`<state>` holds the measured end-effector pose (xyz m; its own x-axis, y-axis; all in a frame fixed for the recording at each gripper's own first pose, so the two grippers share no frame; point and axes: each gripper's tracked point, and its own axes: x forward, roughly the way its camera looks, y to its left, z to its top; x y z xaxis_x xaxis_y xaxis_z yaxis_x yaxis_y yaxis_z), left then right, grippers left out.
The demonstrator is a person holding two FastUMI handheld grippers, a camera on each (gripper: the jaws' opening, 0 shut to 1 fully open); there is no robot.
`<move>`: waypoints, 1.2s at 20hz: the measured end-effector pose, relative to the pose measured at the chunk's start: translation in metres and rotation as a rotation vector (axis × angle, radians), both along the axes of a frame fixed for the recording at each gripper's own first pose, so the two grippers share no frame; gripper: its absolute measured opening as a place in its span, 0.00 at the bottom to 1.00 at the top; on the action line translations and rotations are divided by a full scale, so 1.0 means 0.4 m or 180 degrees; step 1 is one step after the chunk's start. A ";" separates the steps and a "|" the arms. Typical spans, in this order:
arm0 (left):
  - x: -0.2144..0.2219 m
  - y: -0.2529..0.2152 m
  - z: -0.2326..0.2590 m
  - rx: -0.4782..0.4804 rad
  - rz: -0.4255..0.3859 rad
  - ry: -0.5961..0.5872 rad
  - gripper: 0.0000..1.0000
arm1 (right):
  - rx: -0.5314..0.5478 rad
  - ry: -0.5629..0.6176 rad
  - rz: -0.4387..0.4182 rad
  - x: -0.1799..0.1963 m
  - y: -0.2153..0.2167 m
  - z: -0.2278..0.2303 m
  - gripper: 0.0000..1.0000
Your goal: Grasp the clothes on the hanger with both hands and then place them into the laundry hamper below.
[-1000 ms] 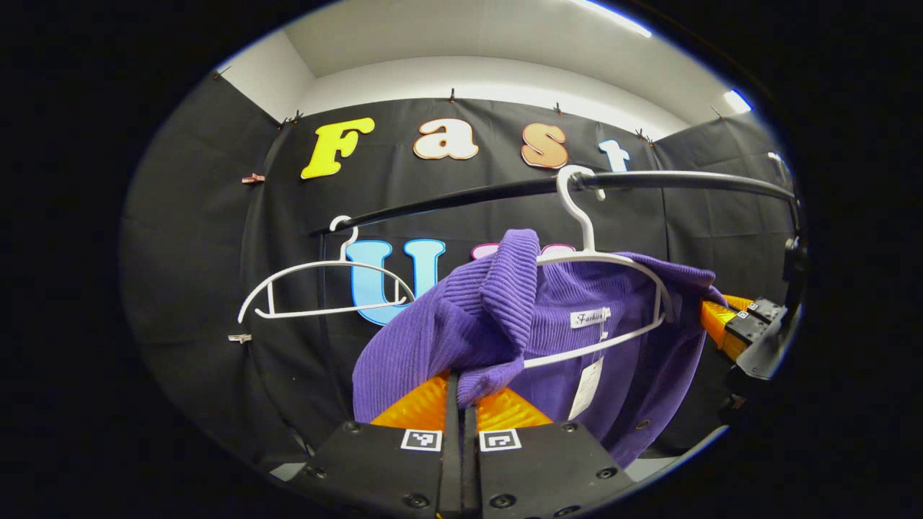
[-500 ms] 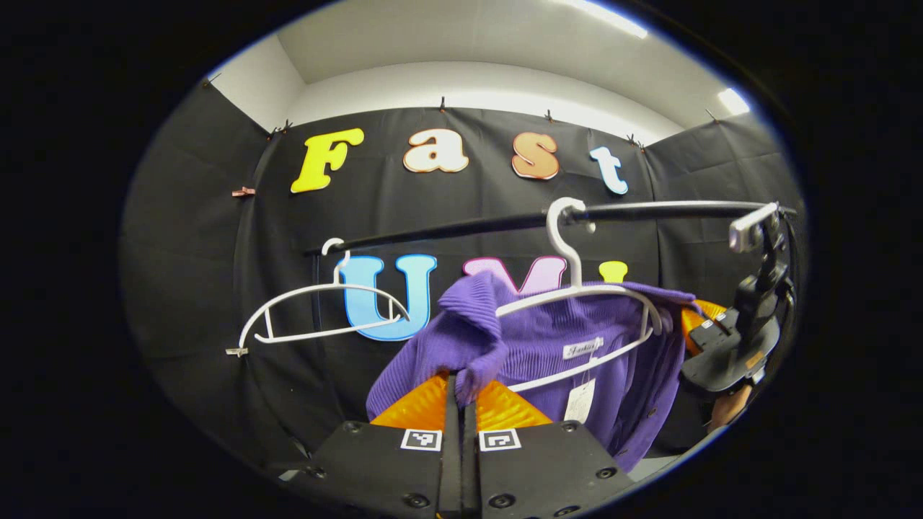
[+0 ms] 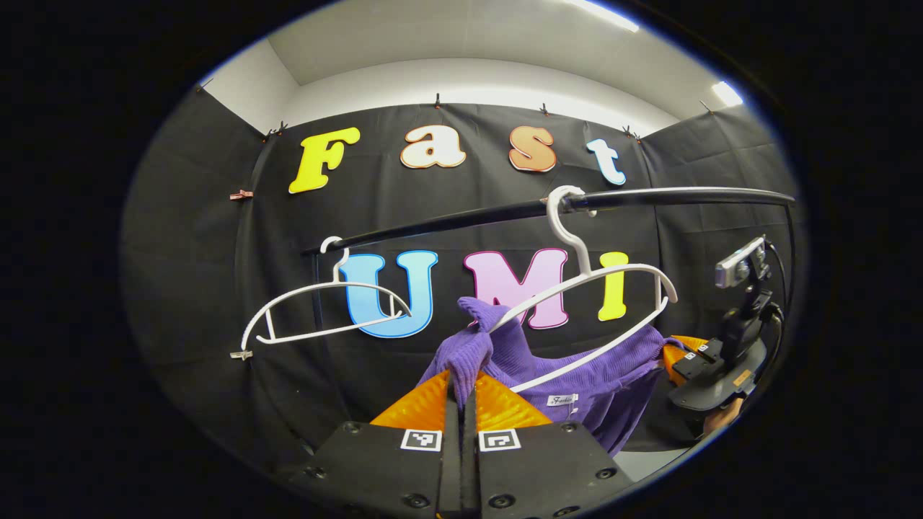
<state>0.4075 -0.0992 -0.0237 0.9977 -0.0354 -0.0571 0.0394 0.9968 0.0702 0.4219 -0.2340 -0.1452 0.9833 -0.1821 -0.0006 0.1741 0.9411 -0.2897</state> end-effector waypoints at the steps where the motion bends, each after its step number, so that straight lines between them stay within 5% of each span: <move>1: -0.005 0.013 -0.004 0.0009 0.0015 -0.0001 0.05 | -0.0031 0.0012 0.0105 -0.026 0.022 0.008 0.05; 6: -0.005 0.072 -0.014 -0.0063 0.0066 0.0070 0.05 | 0.0007 0.0050 0.0557 -0.152 0.138 0.053 0.05; 12: -0.018 0.225 -0.026 -0.0247 0.0369 0.0222 0.05 | -0.0004 -0.0036 0.0736 -0.232 0.238 0.122 0.05; 24: -0.180 0.070 -0.228 -0.0596 -0.0267 0.0797 0.05 | 0.0405 0.0246 0.1057 -0.351 0.432 0.108 0.05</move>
<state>0.3356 -0.0714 -0.1148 0.9467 -0.1501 -0.2851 0.1149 0.9840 -0.1363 0.2815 -0.0613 -0.1019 0.9850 0.1533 -0.0794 -0.1648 0.9721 -0.1671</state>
